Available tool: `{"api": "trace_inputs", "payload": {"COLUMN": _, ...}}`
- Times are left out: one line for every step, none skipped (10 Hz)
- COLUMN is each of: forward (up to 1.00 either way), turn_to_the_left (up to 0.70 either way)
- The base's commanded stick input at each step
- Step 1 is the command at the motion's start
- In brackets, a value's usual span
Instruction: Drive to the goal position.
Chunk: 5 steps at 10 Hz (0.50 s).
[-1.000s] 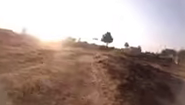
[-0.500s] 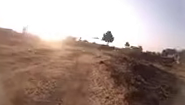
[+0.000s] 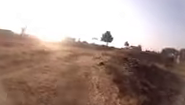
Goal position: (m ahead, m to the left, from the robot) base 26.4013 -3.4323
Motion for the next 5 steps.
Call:
{"api": "trace_inputs", "payload": {"forward": 0.70, "turn_to_the_left": 0.00}}
{"api": "trace_inputs", "payload": {"forward": 0.70, "turn_to_the_left": 0.00}}
{"api": "trace_inputs", "payload": {"forward": 0.70, "turn_to_the_left": 0.00}}
{"api": "trace_inputs", "payload": {"forward": 0.70, "turn_to_the_left": 0.00}}
{"api": "trace_inputs", "payload": {"forward": 0.70, "turn_to_the_left": 0.00}}
